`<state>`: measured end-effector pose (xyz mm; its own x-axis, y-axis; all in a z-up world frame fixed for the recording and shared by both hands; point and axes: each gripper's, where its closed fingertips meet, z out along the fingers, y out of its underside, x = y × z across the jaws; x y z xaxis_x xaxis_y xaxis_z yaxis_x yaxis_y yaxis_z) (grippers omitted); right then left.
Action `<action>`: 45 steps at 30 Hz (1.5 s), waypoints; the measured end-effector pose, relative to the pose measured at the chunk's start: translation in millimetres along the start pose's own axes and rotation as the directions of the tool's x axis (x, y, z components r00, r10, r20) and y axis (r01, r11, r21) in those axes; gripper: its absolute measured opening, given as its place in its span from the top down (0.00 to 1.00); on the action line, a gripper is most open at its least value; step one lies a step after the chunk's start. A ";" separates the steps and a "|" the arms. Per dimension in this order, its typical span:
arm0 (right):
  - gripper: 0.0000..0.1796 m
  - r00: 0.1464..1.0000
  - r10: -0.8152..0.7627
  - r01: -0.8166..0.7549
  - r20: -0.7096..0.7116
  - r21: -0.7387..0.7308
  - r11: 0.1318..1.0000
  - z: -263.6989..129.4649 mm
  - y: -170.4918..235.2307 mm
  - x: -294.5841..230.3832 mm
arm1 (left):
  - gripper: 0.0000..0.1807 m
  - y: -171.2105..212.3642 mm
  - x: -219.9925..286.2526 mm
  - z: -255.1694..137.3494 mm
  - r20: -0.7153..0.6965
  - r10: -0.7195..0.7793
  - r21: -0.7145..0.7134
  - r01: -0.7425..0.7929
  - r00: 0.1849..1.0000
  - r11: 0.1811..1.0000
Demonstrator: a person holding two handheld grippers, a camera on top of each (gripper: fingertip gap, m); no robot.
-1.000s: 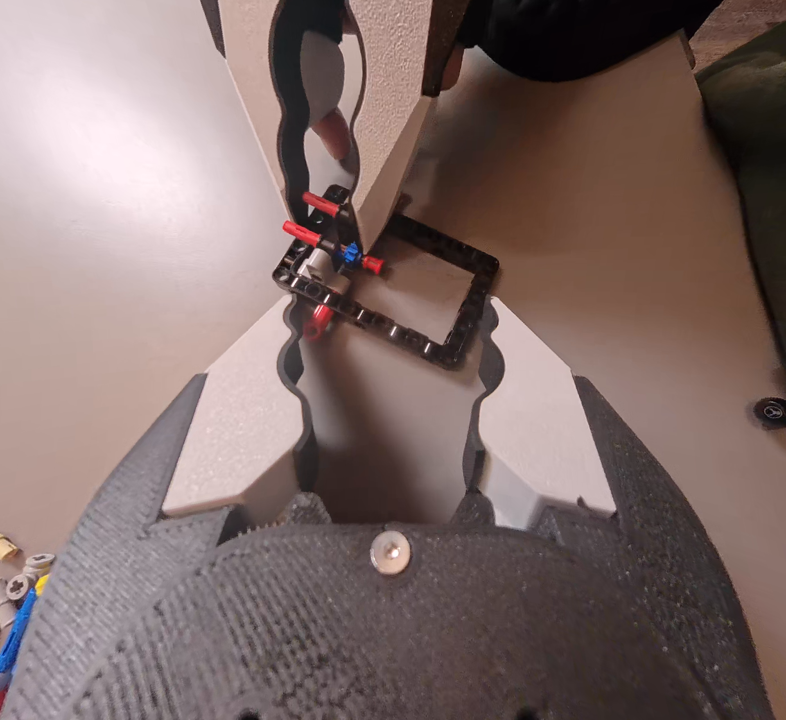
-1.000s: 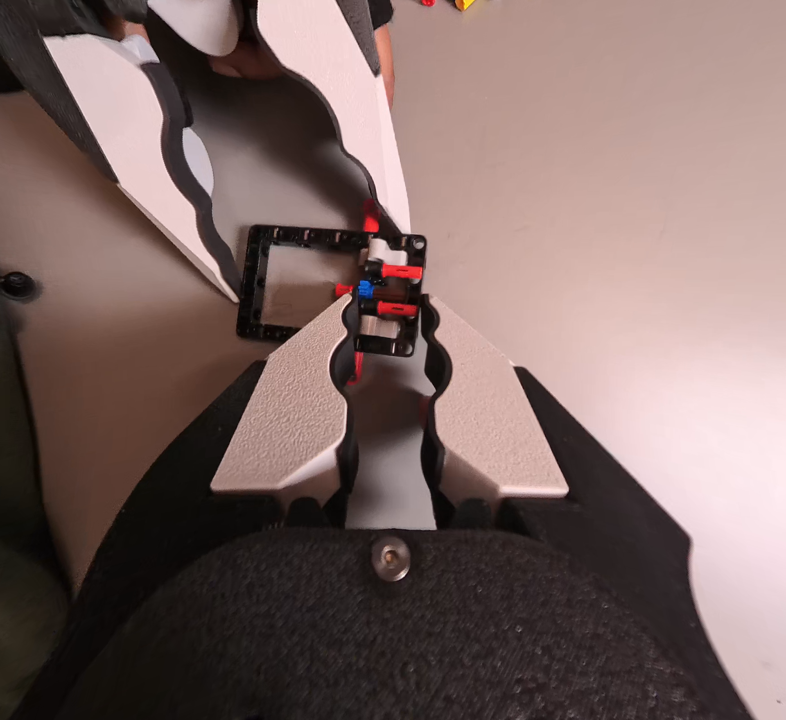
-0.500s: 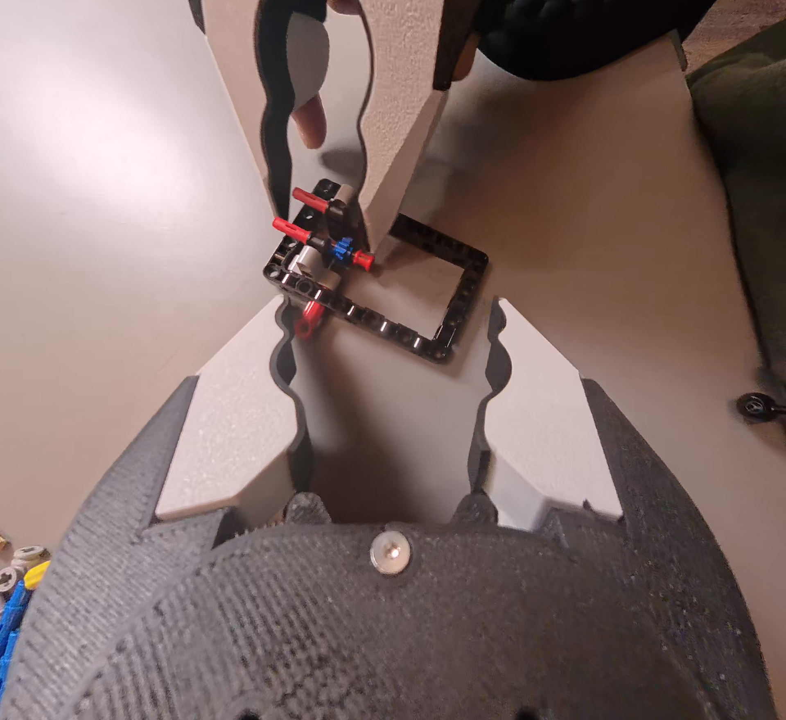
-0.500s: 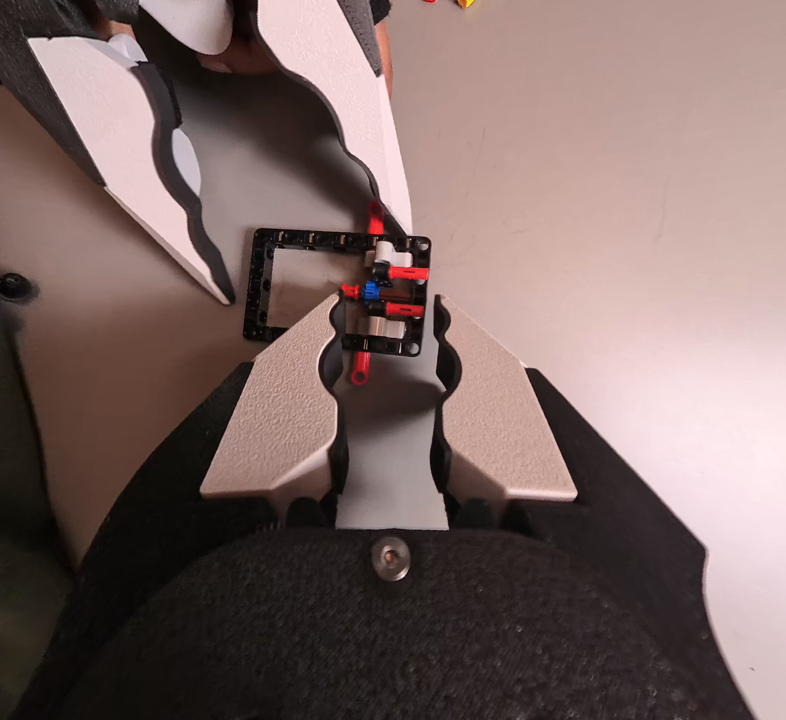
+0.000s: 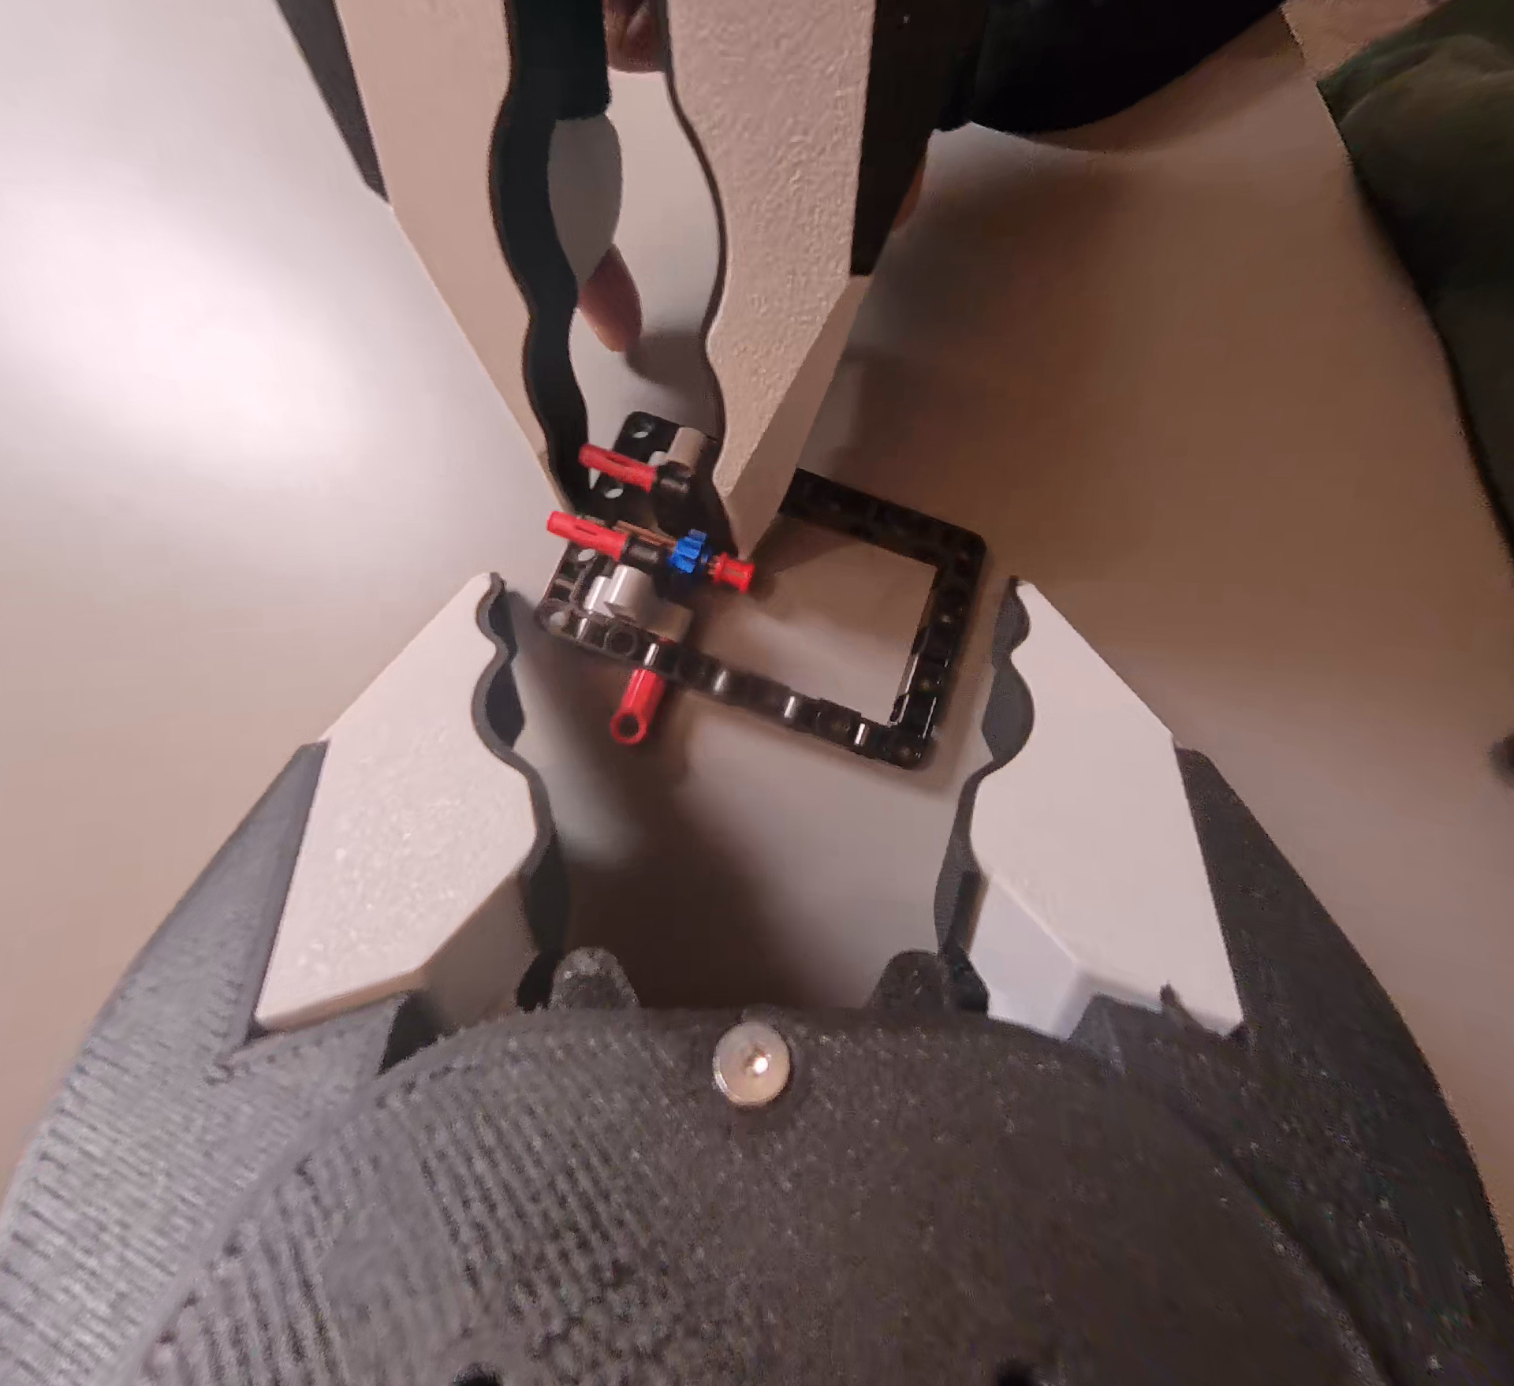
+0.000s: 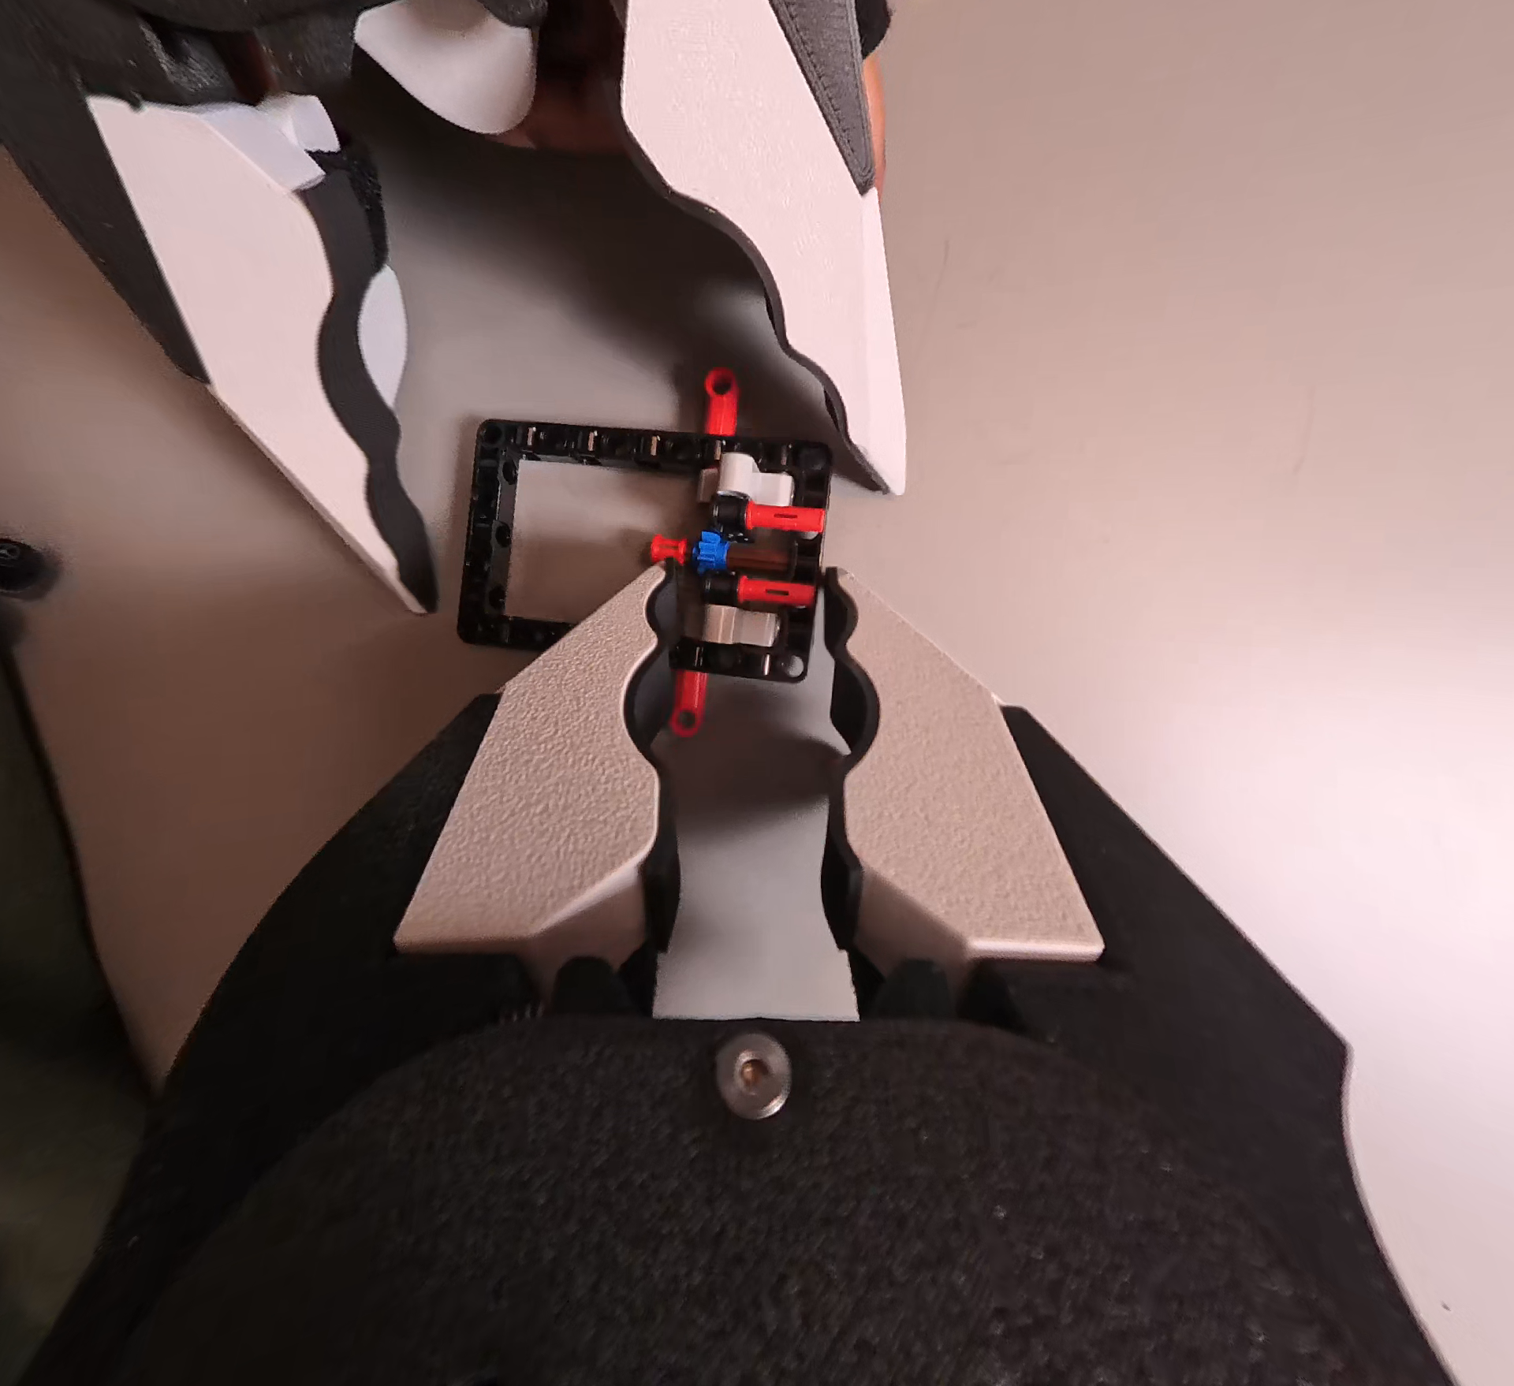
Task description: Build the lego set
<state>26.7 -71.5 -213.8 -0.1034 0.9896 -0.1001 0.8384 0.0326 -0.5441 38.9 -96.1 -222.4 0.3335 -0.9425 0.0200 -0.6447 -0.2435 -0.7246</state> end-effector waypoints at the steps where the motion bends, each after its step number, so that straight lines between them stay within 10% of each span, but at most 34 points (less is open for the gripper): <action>1: 0.82 1.000 0.007 -0.007 0.007 0.006 1.000 -0.6 -1.3 -0.7 | 0.39 -0.5 -1.7 -0.6 0.008 -0.009 0.010 0.009 1.000 1.000; 45: 0.84 0.999 0.036 -0.036 0.006 0.022 0.999 0.4 -5.1 -0.2 | 0.43 -0.6 -1.1 -1.8 0.033 -0.033 0.023 0.032 0.999 0.999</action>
<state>22.2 -71.9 -211.3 -0.0759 0.9893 -0.1246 0.8295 -0.0067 -0.5585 37.7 -95.3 -220.7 0.3774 -0.9258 0.0208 -0.6179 -0.2685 -0.7390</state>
